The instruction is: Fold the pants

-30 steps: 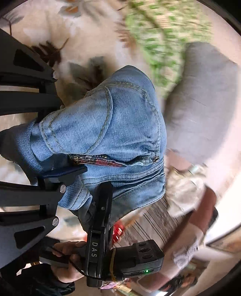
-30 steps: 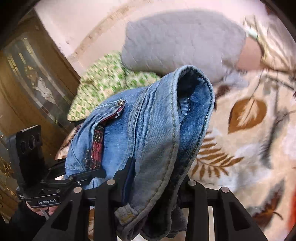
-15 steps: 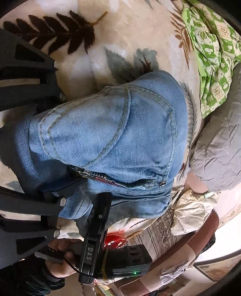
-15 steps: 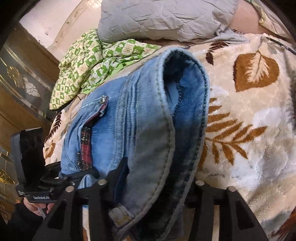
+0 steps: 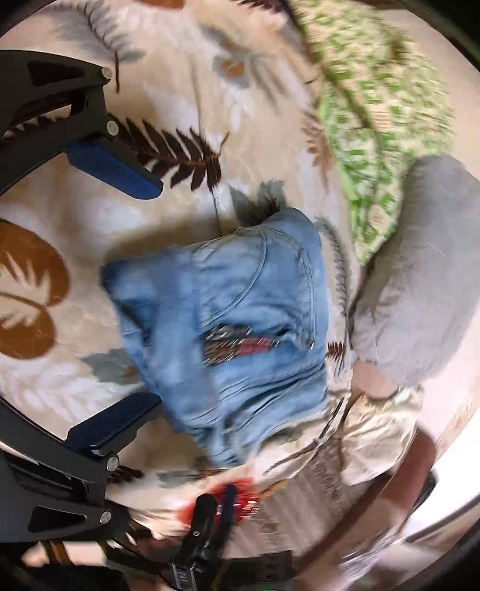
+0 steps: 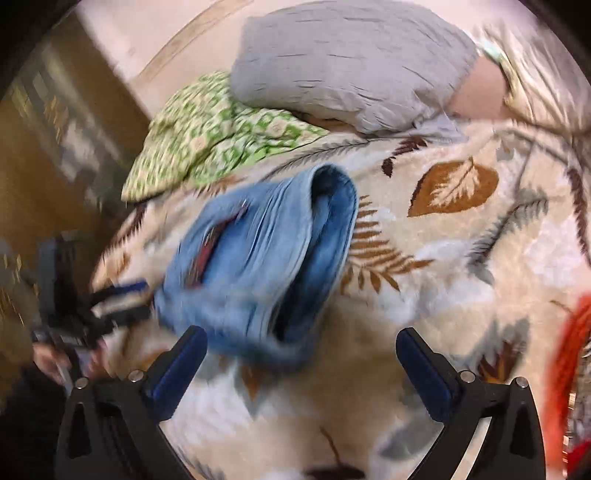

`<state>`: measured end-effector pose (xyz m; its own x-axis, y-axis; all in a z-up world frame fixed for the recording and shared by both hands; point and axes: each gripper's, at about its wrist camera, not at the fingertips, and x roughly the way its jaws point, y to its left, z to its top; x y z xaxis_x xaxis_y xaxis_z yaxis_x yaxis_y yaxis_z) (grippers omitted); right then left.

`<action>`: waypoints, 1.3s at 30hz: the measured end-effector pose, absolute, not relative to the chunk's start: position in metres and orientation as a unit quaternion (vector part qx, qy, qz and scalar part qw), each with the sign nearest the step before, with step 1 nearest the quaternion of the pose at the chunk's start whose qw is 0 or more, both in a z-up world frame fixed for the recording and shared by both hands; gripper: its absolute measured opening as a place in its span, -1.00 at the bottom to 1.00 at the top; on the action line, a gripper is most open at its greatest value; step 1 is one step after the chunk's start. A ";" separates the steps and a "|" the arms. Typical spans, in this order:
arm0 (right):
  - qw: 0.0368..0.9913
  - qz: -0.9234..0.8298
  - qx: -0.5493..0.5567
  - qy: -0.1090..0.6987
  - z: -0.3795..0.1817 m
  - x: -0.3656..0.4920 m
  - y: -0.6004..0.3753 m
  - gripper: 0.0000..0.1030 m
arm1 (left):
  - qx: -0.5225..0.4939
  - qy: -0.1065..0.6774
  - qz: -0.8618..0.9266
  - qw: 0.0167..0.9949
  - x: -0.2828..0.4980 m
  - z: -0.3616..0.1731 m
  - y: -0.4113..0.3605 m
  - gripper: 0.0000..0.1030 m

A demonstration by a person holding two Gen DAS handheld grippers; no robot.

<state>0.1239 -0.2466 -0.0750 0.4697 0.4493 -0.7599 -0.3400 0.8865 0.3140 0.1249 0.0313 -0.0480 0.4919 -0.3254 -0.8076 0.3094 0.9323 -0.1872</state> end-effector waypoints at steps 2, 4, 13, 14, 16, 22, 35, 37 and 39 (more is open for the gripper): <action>0.869 0.214 0.008 0.446 -0.075 0.104 -0.242 1.00 | 0.023 0.454 -0.188 0.871 0.109 -0.047 0.023 1.00; 0.874 0.211 -0.007 0.438 -0.077 0.092 -0.241 1.00 | 0.038 0.433 -0.192 0.880 0.092 -0.047 0.017 1.00; 0.875 0.223 -0.017 0.430 -0.095 0.087 -0.227 0.96 | -0.029 0.452 -0.184 0.872 0.090 -0.078 -0.003 0.93; 0.875 0.222 -0.021 0.429 -0.096 0.089 -0.224 0.91 | -0.028 0.453 -0.179 0.873 0.091 -0.080 -0.006 0.86; 0.874 0.226 -0.026 0.429 -0.100 0.093 -0.218 0.73 | -0.026 0.459 -0.172 0.871 0.094 -0.085 -0.011 0.56; 0.865 0.245 -0.039 0.436 -0.115 0.108 -0.207 0.02 | -0.020 0.476 -0.136 0.869 0.107 -0.101 -0.008 -0.16; 0.867 0.256 -0.092 0.417 -0.121 0.117 -0.183 -0.29 | -0.071 0.468 -0.144 0.869 0.115 -0.103 0.005 -0.36; 0.868 0.256 -0.085 0.416 -0.120 0.117 -0.187 -0.35 | -0.073 0.470 -0.135 0.869 0.116 -0.103 0.010 -0.67; 0.870 0.255 -0.084 0.414 -0.120 0.116 -0.189 -0.39 | -0.100 0.473 -0.140 0.864 0.119 -0.106 0.018 -0.67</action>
